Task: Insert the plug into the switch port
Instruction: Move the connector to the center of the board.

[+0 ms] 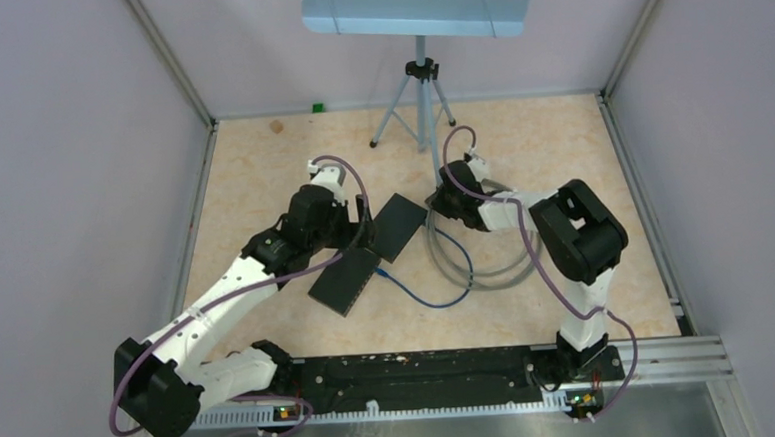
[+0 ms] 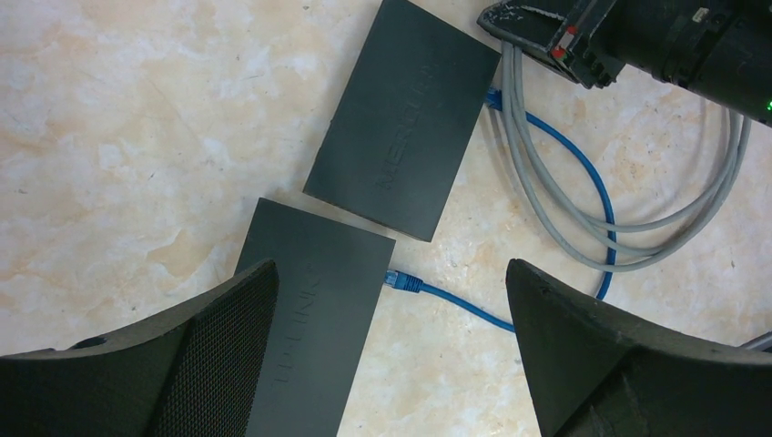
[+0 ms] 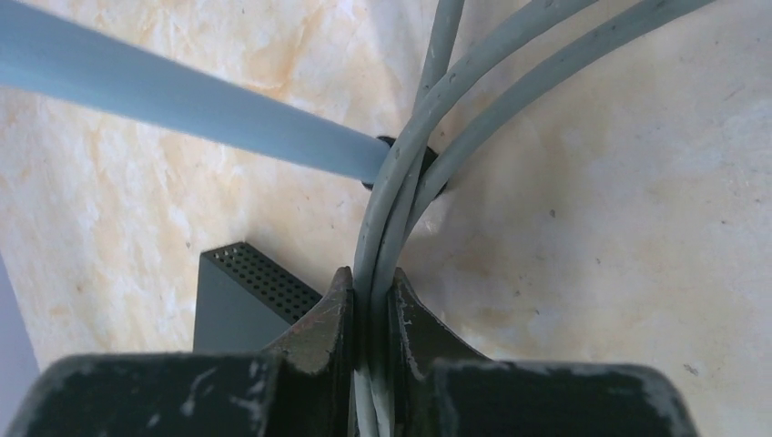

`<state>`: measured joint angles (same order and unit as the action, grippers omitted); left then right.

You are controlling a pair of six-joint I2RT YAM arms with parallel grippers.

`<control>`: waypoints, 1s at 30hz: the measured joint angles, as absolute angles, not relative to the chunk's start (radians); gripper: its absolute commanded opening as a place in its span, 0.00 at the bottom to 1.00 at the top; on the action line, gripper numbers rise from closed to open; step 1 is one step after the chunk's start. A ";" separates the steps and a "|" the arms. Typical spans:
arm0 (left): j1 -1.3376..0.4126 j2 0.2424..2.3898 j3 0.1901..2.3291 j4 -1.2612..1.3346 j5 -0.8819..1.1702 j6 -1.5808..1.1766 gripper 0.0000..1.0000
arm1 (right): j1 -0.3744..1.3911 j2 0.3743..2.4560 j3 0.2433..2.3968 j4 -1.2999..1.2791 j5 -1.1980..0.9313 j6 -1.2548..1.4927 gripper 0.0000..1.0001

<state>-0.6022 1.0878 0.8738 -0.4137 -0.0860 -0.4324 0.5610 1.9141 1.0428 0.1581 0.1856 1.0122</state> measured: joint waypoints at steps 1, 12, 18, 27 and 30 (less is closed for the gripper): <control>-0.602 1.088 0.874 -0.414 -0.086 -0.432 0.99 | 0.561 1.909 1.027 0.179 0.185 1.001 0.00; -0.570 1.072 0.921 -0.440 -0.073 -0.444 0.99 | 0.561 1.465 0.882 0.138 0.109 0.665 0.00; -0.535 1.023 0.991 -0.417 0.008 -0.455 0.99 | 0.561 1.215 0.836 0.081 -0.084 0.337 0.00; -0.518 0.958 1.108 -0.373 0.113 -0.445 0.99 | 0.561 0.976 0.732 -0.089 -0.356 0.006 0.00; -0.517 0.939 1.110 -0.373 0.111 -0.443 0.99 | 0.561 0.896 0.733 -0.140 -0.358 -0.026 0.00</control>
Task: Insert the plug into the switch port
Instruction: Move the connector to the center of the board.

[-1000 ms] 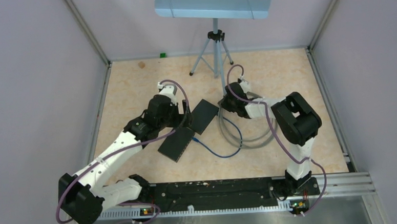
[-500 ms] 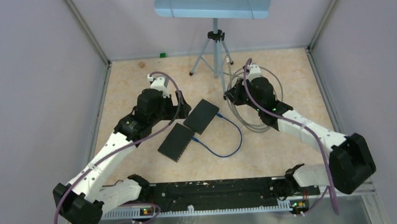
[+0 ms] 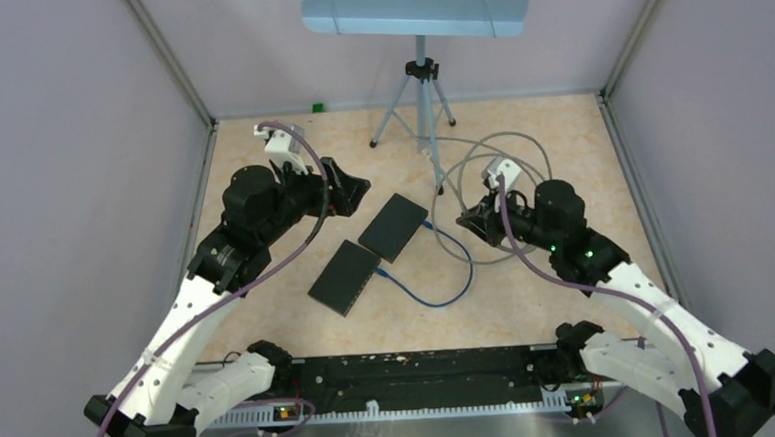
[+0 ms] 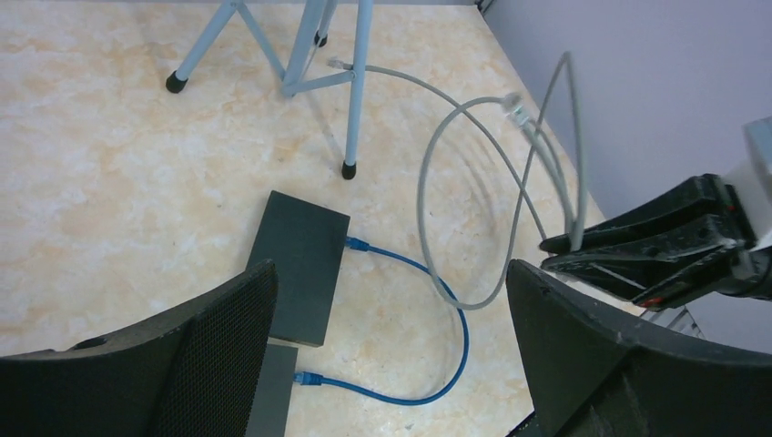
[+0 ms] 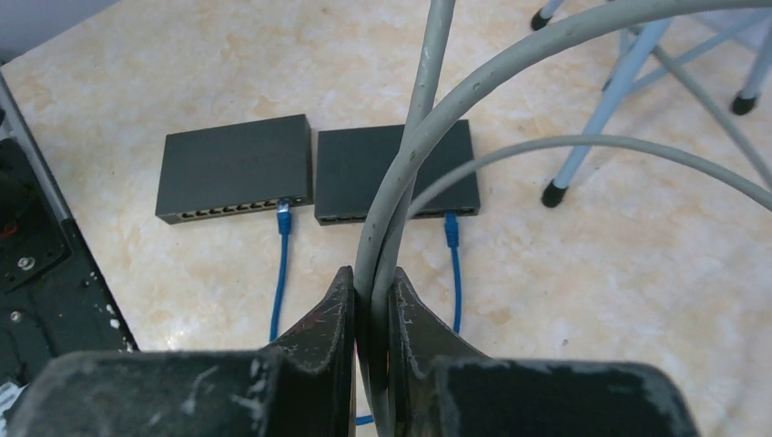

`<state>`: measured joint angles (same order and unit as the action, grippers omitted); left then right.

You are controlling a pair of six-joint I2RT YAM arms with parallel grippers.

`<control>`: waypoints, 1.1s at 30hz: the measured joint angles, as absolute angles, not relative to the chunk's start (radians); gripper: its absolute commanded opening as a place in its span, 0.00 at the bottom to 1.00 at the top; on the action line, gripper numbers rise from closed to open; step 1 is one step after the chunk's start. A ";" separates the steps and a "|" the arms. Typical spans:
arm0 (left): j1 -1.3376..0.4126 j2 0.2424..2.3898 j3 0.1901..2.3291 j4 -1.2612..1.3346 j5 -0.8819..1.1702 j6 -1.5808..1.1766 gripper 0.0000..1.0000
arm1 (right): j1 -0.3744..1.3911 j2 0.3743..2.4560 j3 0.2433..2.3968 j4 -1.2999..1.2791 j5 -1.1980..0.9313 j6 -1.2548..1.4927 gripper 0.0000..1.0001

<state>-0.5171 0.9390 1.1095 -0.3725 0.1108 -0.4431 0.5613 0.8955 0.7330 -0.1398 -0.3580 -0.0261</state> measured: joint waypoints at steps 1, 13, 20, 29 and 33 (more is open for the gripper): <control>-0.516 0.935 1.109 -0.373 0.108 -0.443 0.99 | 0.561 0.867 0.734 -0.154 -0.339 -0.030 0.00; -0.512 0.951 1.091 -0.375 0.094 -0.449 0.99 | 0.561 0.747 0.933 -0.295 0.179 -0.017 0.00; -0.511 0.955 1.091 -0.376 0.092 -0.451 0.99 | 0.561 0.813 0.987 -0.356 0.410 0.022 0.00; -0.511 0.955 1.091 -0.393 0.081 -0.454 0.99 | 0.561 0.704 0.970 -0.343 -0.045 -0.037 0.00; -0.509 0.955 1.091 -0.398 0.074 -0.461 0.99 | 0.561 0.693 0.970 -0.353 -0.253 -0.031 0.00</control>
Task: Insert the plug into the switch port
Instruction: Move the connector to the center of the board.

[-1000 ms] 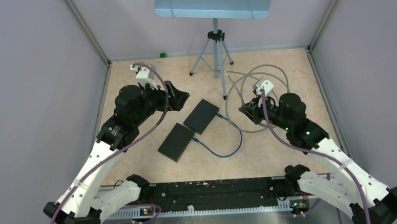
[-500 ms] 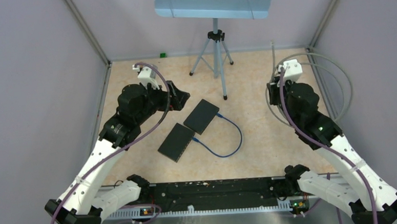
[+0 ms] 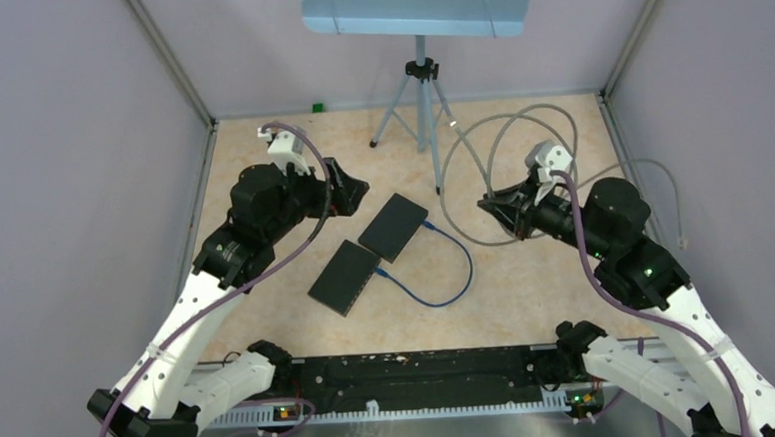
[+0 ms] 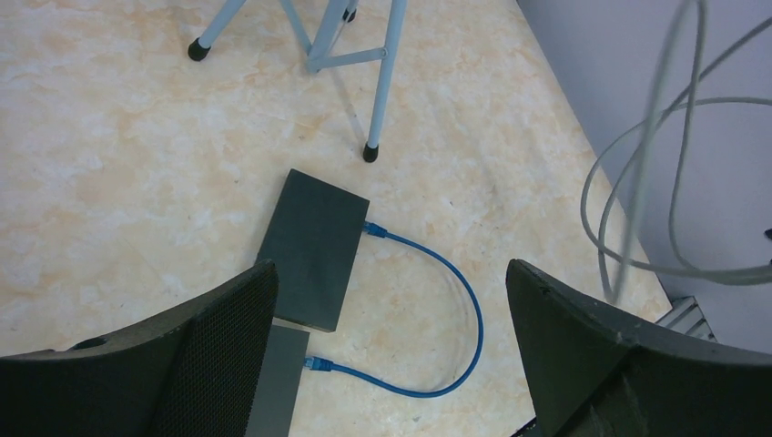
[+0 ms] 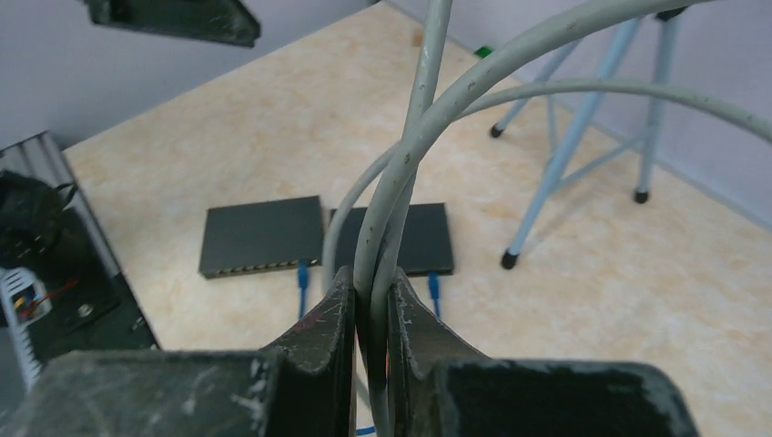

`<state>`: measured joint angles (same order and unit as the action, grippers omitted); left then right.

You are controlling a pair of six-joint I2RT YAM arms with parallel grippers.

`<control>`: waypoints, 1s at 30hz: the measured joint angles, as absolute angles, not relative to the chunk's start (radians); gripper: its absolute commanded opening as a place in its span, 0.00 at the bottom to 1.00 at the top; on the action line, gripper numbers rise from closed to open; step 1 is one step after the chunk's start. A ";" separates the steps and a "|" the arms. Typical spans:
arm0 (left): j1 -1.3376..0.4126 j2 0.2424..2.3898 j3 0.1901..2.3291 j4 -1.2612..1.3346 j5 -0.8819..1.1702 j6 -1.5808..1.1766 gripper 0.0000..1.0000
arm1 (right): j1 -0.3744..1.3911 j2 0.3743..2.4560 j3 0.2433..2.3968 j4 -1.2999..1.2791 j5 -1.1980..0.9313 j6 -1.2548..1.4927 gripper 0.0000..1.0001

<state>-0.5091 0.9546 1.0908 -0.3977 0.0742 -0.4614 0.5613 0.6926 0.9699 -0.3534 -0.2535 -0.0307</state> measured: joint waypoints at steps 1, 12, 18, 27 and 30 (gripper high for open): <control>-0.508 0.955 1.091 -0.398 0.073 -0.463 0.99 | 0.561 0.701 0.970 -0.364 -0.298 -0.028 0.00; -0.505 0.961 1.091 -0.406 0.067 -0.473 0.99 | 0.617 0.923 0.974 -0.670 -0.403 -0.024 0.00; -0.505 0.965 1.090 -0.408 0.065 -0.474 0.99 | 0.791 1.012 0.978 -0.757 -0.336 -0.062 0.23; -0.503 0.965 1.087 -0.422 0.057 -0.473 0.99 | 0.974 1.123 0.953 -0.738 -0.123 -0.130 0.83; -0.502 0.965 1.081 -0.424 0.054 -0.473 0.99 | 0.974 1.116 0.948 -0.712 -0.071 -0.130 0.84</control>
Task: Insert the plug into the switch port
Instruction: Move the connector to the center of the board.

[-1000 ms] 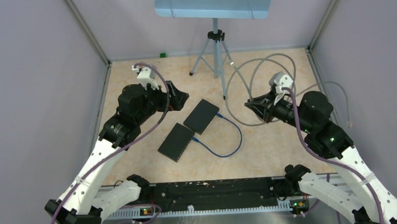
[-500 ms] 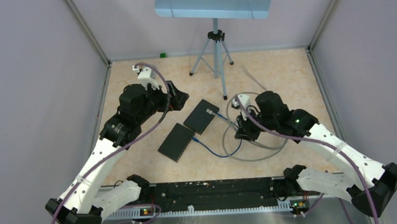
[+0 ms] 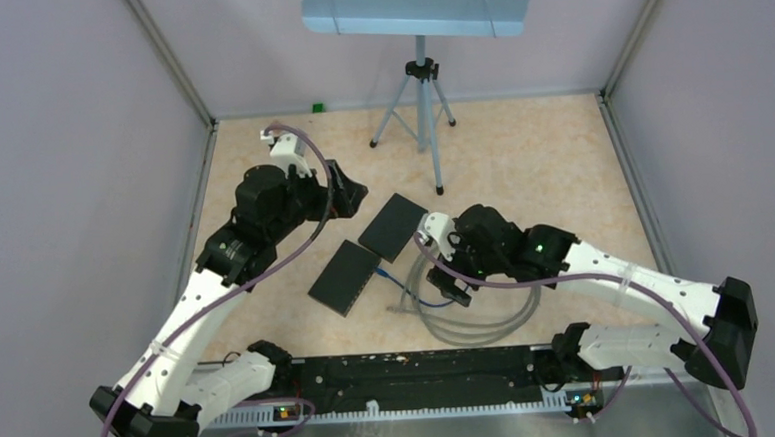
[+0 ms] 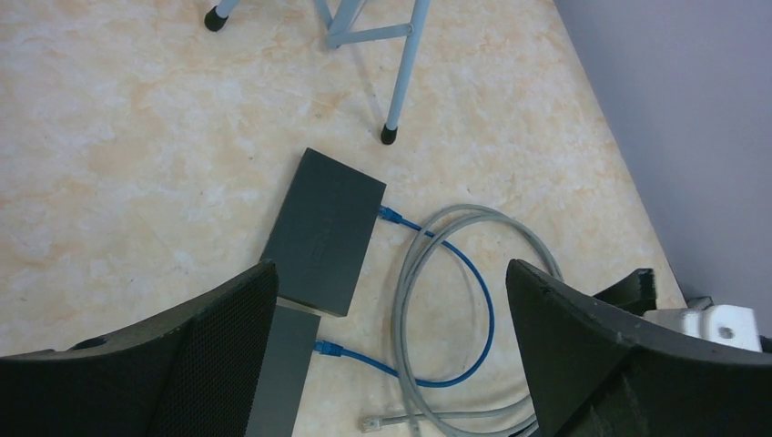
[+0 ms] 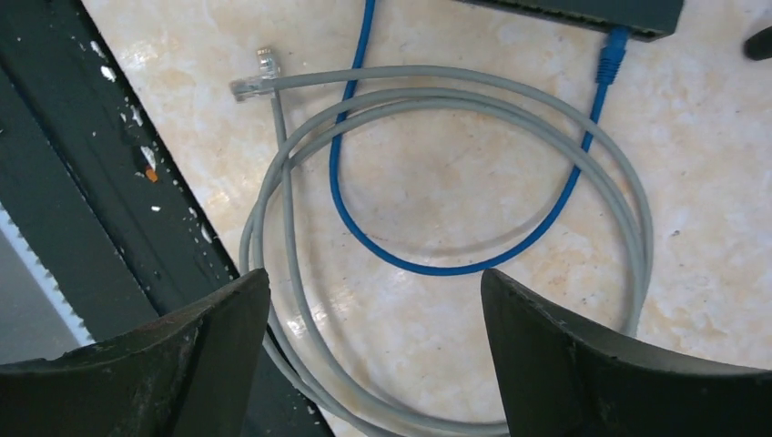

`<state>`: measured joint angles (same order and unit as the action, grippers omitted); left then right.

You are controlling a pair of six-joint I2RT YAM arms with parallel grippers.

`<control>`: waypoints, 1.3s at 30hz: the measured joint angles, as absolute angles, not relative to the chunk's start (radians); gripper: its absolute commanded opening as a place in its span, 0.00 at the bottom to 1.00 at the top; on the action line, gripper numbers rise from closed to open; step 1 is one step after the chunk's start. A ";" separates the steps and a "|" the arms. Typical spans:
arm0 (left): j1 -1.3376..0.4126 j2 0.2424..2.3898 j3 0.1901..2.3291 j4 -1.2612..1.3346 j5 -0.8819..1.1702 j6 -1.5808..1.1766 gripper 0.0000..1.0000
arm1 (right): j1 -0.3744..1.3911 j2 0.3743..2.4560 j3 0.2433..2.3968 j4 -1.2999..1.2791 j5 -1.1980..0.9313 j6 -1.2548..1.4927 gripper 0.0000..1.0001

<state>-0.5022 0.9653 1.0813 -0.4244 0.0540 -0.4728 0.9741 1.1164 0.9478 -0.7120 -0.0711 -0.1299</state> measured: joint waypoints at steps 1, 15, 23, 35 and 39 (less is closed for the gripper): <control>-0.500 0.965 1.076 -0.424 0.055 -0.473 0.99 | 0.974 1.110 0.943 -0.695 -0.062 -0.130 0.84; -0.350 1.023 0.890 -0.425 0.180 -0.537 0.99 | 0.973 1.123 0.843 -0.349 -0.183 0.009 0.97; -0.303 0.986 0.815 -0.413 0.213 -0.546 0.99 | 0.973 1.190 0.655 -0.081 -0.312 0.102 0.65; -0.280 0.959 0.771 -0.411 0.227 -0.545 0.99 | 1.068 1.253 0.609 0.045 -0.341 0.030 0.52; -0.280 0.959 0.770 -0.411 0.235 -0.540 0.99 | 1.069 1.314 0.609 0.070 -0.319 -0.030 0.54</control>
<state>-0.2798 0.9588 0.7700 -0.4107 0.2352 -0.5400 1.0695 1.3136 0.6094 0.0704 -0.3195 -0.0296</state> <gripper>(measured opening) 0.987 0.523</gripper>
